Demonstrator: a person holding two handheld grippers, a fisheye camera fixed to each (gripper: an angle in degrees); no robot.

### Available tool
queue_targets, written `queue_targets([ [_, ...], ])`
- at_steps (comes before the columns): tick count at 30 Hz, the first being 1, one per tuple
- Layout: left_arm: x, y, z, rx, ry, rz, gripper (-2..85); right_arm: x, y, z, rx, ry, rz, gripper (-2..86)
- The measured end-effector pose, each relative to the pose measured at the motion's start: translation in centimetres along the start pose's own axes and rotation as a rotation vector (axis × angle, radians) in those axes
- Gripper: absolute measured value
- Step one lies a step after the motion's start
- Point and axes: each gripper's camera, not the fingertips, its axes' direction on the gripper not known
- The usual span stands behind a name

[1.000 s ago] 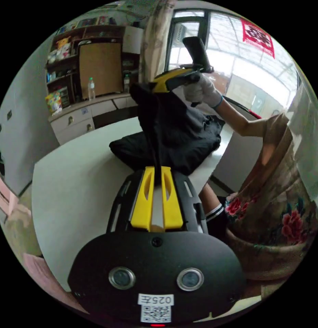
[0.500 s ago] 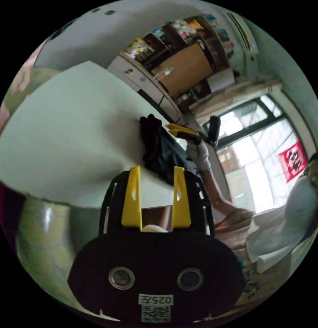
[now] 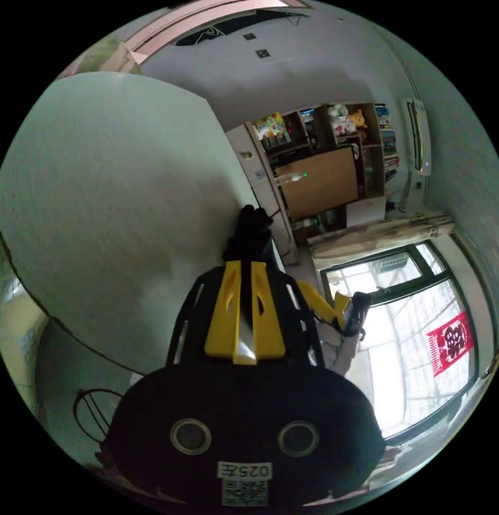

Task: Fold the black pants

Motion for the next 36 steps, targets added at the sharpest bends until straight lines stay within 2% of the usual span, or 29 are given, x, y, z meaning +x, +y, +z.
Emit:
queue_targets([
  [3, 3.2, 0.9, -0.2, 0.016, 0.093, 0.156, -1.4, 2.4, -0.6, -2.9, 0.041, -0.058, 0.105, 17.0],
  [6, 7.8, 3.7, 1.0, -0.002, 0.127, 0.346, -1.4, 4.7, -2.3, -5.4, -0.005, -0.085, 0.193, 18.4],
  [14, 13.7, 12.6, 9.7, -0.208, 0.185, 0.529, -1.5, 3.7, -7.5, -7.3, -0.285, 0.21, 0.169, 20.1],
  [18, 13.5, 15.6, 10.6, -0.225, 0.188, 0.535, -1.4, 6.2, -8.6, -5.0, -0.495, 0.483, 0.212, 13.0],
  [20, 13.0, 16.3, 10.2, -0.223, 0.175, 0.537, -1.4, 7.4, -8.5, -4.5, -0.518, 0.457, 0.24, 13.4],
  [26, 11.0, 18.0, 7.1, -0.148, 0.225, 0.52, -1.4, 12.3, -6.7, -5.9, -0.482, 0.182, 0.43, 18.1],
  [31, 11.6, 19.5, 5.7, -0.126, 0.222, 0.63, -1.5, 14.4, -5.2, -8.3, -0.338, -0.141, 0.502, 14.0],
  [34, 12.2, 20.9, 5.9, -0.156, 0.173, 0.676, -1.5, 14.3, -5.6, -7.7, -0.358, -0.128, 0.483, 7.0],
  [36, 12.1, 21.9, 5.2, -0.132, 0.15, 0.674, -1.4, 13.3, -6.2, -7.8, -0.352, -0.096, 0.441, 5.5],
])
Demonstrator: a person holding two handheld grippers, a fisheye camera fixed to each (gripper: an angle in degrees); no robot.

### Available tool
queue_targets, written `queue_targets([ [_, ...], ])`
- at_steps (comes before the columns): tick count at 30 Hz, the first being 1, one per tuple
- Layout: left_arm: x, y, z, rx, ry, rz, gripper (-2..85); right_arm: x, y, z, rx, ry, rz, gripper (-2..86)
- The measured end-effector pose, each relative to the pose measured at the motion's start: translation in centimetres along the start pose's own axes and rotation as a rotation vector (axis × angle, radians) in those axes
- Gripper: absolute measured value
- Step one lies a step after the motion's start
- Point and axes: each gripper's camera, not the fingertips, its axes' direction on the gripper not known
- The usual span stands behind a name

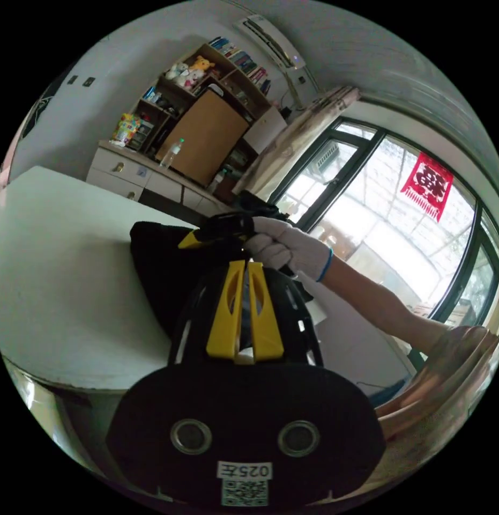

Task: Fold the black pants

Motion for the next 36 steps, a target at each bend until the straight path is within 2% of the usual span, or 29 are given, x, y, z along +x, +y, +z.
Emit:
queue_targets([
  [4, 4.6, 3.2, -2.9, 0.122, -0.088, 0.131, -1.5, -5.1, -0.3, -1.0, 0.02, -0.052, -0.13, 5.0],
  [7, 6.9, 4.5, -2.9, 0.108, -0.132, 0.179, -1.5, -10.1, -0.8, -1.2, 0.015, -0.05, -0.209, 4.9],
  [10, 6.5, 4.8, -3.0, 0.115, -0.184, 0.133, -1.3, -16.0, -0.3, -1.0, 0.01, 0.003, -0.318, 4.8],
  [14, 3.8, 4.0, -3.2, 0.071, -0.078, 0.02, -0.9, -21.4, 1.7, -2.2, 0.045, -0.078, -0.441, 4.9],
  [16, 3.2, 4.4, -3.3, 0.082, -0.154, 0.0, -1.1, -23.3, 3.6, -4.2, 0.072, -0.109, -0.485, 4.9],
  [18, 3.3, 5.0, -3.4, 0.091, -0.176, -0.002, -1.4, -23.5, 5.3, -6.3, 0.094, -0.029, -0.495, 5.0],
  [22, 4.5, 6.5, -2.0, 0.08, -0.137, 0.034, -1.7, -18.4, 9.4, -10.9, 0.152, 0.334, -0.368, 5.0],
  [26, 5.7, 7.4, 1.7, -0.005, -0.093, 0.085, -1.7, -9.3, 12.5, -13.4, 0.176, 0.483, -0.172, 5.0],
  [28, 5.9, 7.8, 4.5, -0.064, -0.089, 0.1, -1.7, -2.4, 14.0, -13.7, 0.186, 0.416, -0.033, 5.0],
  [31, 5.6, 8.3, 7.5, -0.133, -0.115, 0.102, -1.6, 3.3, 15.5, -12.8, 0.224, 0.304, 0.049, 5.0],
  [34, 4.7, 8.7, 8.7, -0.162, -0.151, 0.072, -1.6, 5.2, 16.6, -13.0, 0.283, 0.12, 0.061, 4.9],
  [36, 4.2, 8.7, 8.5, -0.144, -0.153, 0.041, -1.6, 4.2, 17.0, -13.5, 0.295, 0.064, 0.036, 4.9],
])
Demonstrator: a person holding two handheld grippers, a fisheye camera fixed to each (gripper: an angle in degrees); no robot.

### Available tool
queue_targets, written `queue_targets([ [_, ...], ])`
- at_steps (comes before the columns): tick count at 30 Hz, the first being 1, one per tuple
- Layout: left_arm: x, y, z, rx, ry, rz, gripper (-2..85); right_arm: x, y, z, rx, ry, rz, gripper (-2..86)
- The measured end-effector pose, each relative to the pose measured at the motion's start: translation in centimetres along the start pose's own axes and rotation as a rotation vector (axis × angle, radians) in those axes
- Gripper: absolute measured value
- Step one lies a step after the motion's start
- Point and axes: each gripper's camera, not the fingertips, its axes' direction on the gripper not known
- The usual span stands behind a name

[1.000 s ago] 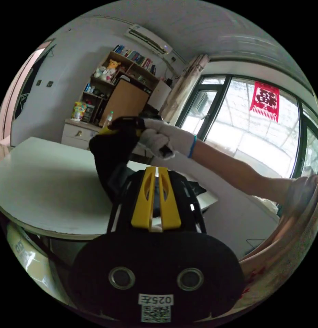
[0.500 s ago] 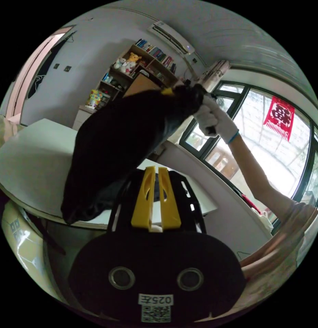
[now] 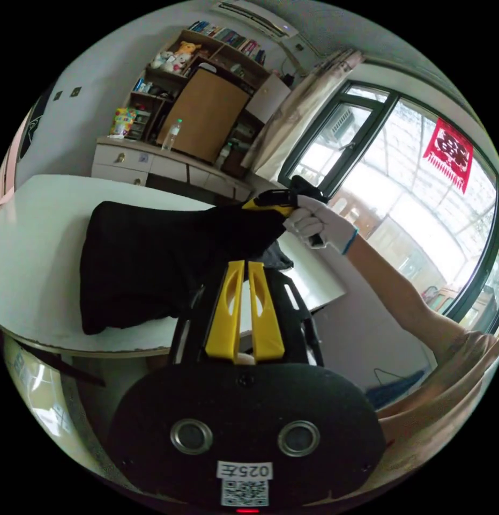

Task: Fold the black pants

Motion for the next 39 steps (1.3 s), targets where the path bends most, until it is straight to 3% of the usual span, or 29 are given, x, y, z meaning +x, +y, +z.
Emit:
queue_targets([
  [7, 2.4, -5.0, -2.9, 0.147, 0.051, 0.025, -0.9, -14.0, 3.3, -5.5, 0.061, -0.057, -0.265, 4.9],
  [11, 6.2, -8.4, -1.4, 0.176, 0.057, 0.114, -1.1, -18.5, 5.9, -9.0, 0.12, 0.037, -0.347, 5.0],
  [14, 8.1, -9.5, 3.3, 0.126, 0.05, 0.143, -1.4, -16.7, 7.0, -11.0, 0.176, 0.147, -0.294, 5.2],
  [19, 7.2, -6.5, 17.4, -0.263, 0.16, 0.078, -1.7, -2.0, 5.6, -7.8, 0.061, 0.392, 0.056, 5.9],
  [22, 6.3, -3.3, 21.7, -0.409, 0.097, 0.052, -1.6, 5.0, 6.4, -4.3, 0.038, 0.43, 0.205, 5.6],
  [26, 5.7, -1.5, 21.2, -0.393, 0.084, 0.04, -1.6, 6.2, 8.4, -4.9, 0.157, 0.26, 0.206, 5.5],
  [31, 5.7, -3.6, 16.6, -0.229, 0.085, 0.05, -1.5, 0.5, 10.1, -7.3, 0.204, 0.1, 0.075, 5.4],
  [35, 5.2, -4.8, 14.3, -0.19, 0.034, 0.068, -1.4, -3.9, 10.8, -8.3, 0.177, 0.175, -0.025, 5.7],
  [39, 2.9, -5.5, 11.3, -0.127, -0.244, 0.104, -1.6, -0.5, 11.2, -6.9, 0.129, 0.367, 0.111, 6.3],
])
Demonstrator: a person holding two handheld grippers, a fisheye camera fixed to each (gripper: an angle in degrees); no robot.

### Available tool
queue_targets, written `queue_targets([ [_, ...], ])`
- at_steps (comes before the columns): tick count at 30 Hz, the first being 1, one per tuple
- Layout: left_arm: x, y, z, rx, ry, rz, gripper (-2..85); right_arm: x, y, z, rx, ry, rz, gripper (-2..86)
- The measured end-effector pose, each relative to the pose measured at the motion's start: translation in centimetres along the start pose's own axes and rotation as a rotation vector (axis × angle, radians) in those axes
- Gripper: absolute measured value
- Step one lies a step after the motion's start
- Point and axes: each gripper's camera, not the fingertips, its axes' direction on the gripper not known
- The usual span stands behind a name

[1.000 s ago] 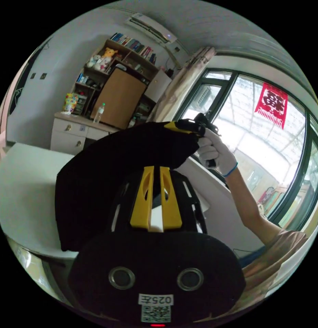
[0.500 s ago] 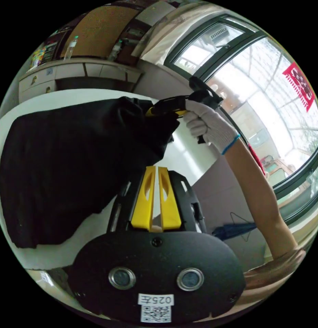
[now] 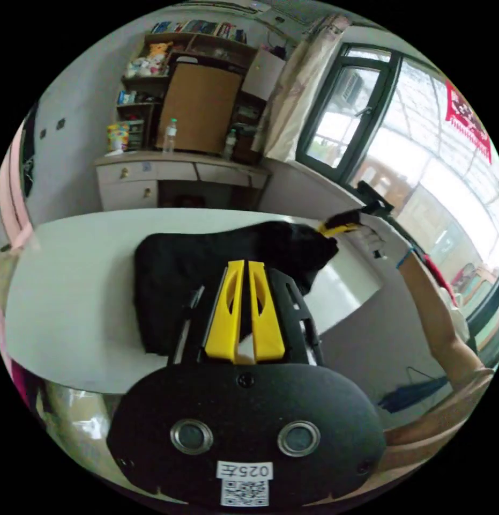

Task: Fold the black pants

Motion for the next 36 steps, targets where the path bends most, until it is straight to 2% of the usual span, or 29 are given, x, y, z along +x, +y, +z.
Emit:
queue_targets([
  [2, -2.3, 0.0, -0.1, -0.044, -0.124, -0.012, -1.6, 0.8, 1.1, 1.5, -0.011, 0.103, 0.049, 7.7],
  [4, -5.8, 0.6, 0.1, -0.123, -0.157, -0.055, -1.6, -1.7, 3.5, 0.9, 0.17, 0.285, 0.063, 6.8],
  [5, -6.6, 0.9, 0.1, -0.13, -0.154, -0.074, -1.6, -3.3, 4.1, 0.8, 0.212, 0.3, 0.025, 6.5],
  [9, -8.3, 1.8, 0.5, -0.162, -0.122, -0.115, -1.5, -18.7, 5.9, 4.6, 0.297, 0.154, -0.397, 1.8],
  [12, -7.3, 1.8, 1.2, -0.186, -0.15, -0.059, -1.6, -29.0, 4.7, 10.8, 0.22, 0.04, -0.602, -0.3],
  [14, -7.1, 2.0, 1.9, -0.215, -0.177, -0.045, -1.7, -33.8, 2.7, 15.4, 0.138, 0.032, -0.654, -0.7],
  [17, -7.5, 3.1, 3.2, -0.217, -0.153, -0.02, -1.6, -39.4, -1.0, 23.7, 0.07, 0.263, -0.68, -0.9],
  [19, -7.9, 3.6, 2.7, -0.176, -0.126, -0.029, -1.6, -41.5, -3.1, 30.4, -0.056, 0.429, -0.714, -0.9],
  [20, -8.0, 3.7, 2.6, -0.171, -0.134, -0.03, -1.6, -42.0, -2.9, 30.2, 0.025, 0.423, -0.723, -0.9],
  [23, -8.1, 3.3, 1.9, -0.189, -0.145, -0.039, -1.5, -42.7, -2.8, 31.1, 0.018, 0.394, -0.721, -1.0],
  [26, -8.5, 3.3, 0.1, -0.148, -0.188, -0.067, -1.3, -40.8, -2.2, 28.4, 0.059, 0.332, -0.68, -1.0],
  [29, -8.9, 3.0, -1.7, -0.097, -0.065, -0.036, -1.1, -36.4, -0.6, 23.1, 0.144, 0.319, -0.593, -1.0],
  [30, -8.9, 2.4, -1.9, -0.104, -0.011, -0.021, -1.1, -34.1, 0.3, 21.0, 0.188, 0.377, -0.548, -1.0],
  [33, -7.9, 0.4, -1.2, -0.139, -0.045, 0.062, -0.9, -27.2, 2.2, 17.6, 0.165, 0.639, -0.349, -0.9],
  [34, -7.4, -0.4, -0.2, -0.193, -0.048, 0.109, -0.9, -24.5, 3.4, 16.7, 0.138, 0.69, -0.262, -0.9],
  [36, -6.8, -1.4, 1.8, -0.295, -0.099, 0.169, -0.9, -21.0, 6.0, 16.4, 0.074, 0.68, -0.232, -0.9],
])
